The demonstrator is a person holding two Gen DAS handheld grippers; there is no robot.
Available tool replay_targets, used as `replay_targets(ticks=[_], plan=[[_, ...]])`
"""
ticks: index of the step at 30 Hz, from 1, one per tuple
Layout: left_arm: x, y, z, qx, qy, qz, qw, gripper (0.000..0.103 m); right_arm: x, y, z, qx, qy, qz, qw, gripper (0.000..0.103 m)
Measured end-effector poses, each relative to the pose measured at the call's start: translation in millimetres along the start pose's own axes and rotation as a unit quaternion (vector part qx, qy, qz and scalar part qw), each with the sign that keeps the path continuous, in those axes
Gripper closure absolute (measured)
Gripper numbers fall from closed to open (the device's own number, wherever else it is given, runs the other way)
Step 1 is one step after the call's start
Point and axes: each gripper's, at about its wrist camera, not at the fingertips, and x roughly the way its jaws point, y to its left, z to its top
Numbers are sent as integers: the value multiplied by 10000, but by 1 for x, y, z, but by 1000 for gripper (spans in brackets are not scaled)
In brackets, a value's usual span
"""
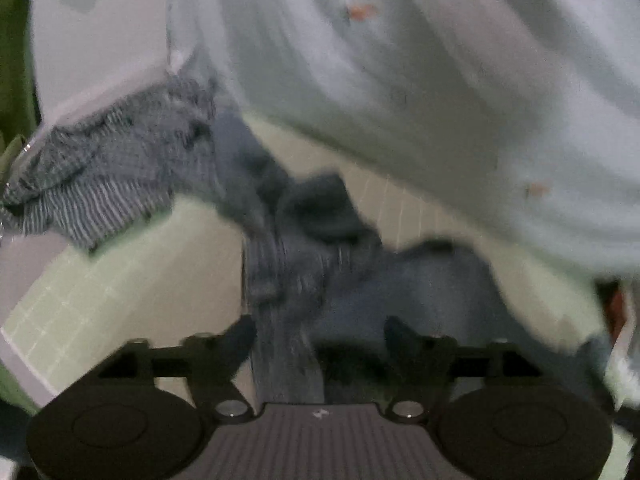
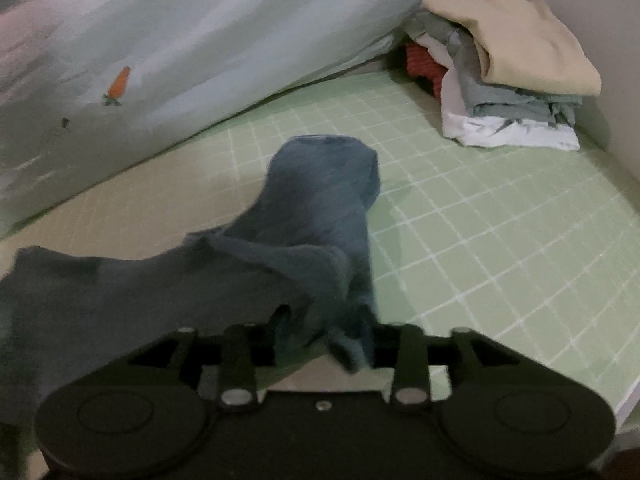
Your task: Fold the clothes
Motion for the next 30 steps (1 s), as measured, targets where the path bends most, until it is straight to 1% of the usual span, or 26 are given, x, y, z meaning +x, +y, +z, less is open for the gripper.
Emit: replay_targets(ticks=[1, 2, 3, 4, 6, 10, 13, 14, 15, 16, 17, 18, 19, 21, 22, 23, 25, 26, 27, 29, 30], plan=[[4, 9, 5, -148, -78, -7, 9999, 24, -4, 3, -2, 51, -51, 60, 10000, 45], [10, 18, 10, -300, -98, 18, 9995, 23, -8, 7, -4, 98, -105, 93, 9999, 40], [22, 28, 14, -458, 5, 109, 9989, 23, -12, 12, -7, 144, -159, 120, 9997, 35], [35, 37, 18, -600, 118, 164, 9980, 23, -15, 17, -10, 216, -194, 109, 9995, 34], [59, 50, 21, -686, 387, 40, 9969, 23, -22, 29, -15, 383, -251, 88, 9989, 32], [105, 61, 17, -413, 935, -335, 9942, 23, -29, 55, -27, 622, -309, 123, 9975, 29], [130, 66, 10, -378, 1299, -631, 9888, 26, -31, 75, -39, 746, -221, 73, 9969, 29], [135, 68, 10, -427, 1411, -793, 9859, 41, -32, 81, -43, 788, -189, 54, 9967, 29], [137, 70, 9, -438, 1477, -899, 9840, 52, -33, 88, -47, 829, -158, 36, 9964, 29], [139, 71, 8, -450, 1543, -1004, 9819, 78, -33, 96, -51, 800, -105, 5, 9967, 29], [142, 72, 7, -461, 1608, -1109, 9796, 85, -32, 102, -55, 766, -66, -26, 9970, 29], [142, 74, 7, -431, 1624, -1178, 9787, 86, -31, 109, -58, 744, -28, -42, 9972, 29], [139, 76, 11, -323, 1535, -1159, 9808, 87, -29, 115, -60, 724, 9, -57, 9974, 29], [130, 88, 25, -337, 1299, -1051, 9854, 89, -27, 126, -63, 694, 57, -49, 9976, 29], [124, 97, 34, -383, 1124, -922, 9886, 93, -26, 130, -63, 686, 65, -22, 9976, 29], [118, 107, 45, -389, 890, -668, 9930, 92, -24, 132, -63, 678, 62, -5, 9977, 29], [112, 125, 67, -349, 614, -351, 9969, 92, -22, 138, -60, 661, 54, 25, 9978, 29], [110, 133, 74, -351, 492, -166, 9980, 92, -20, 139, -59, 659, 47, 39, 9978, 29], [108, 137, 79, -237, 377, 105, 9990, 92, -18, 140, -57, 660, 41, 59, 9978, 29], [105, 139, 85, 92, 211, 679, 9974, 92, -16, 142, -56, 679, 5, 94, 9976, 30], [103, 141, 86, 99, 201, 818, 9964, 92, -15, 141, -54, 697, -14, 106, 9975, 30]])
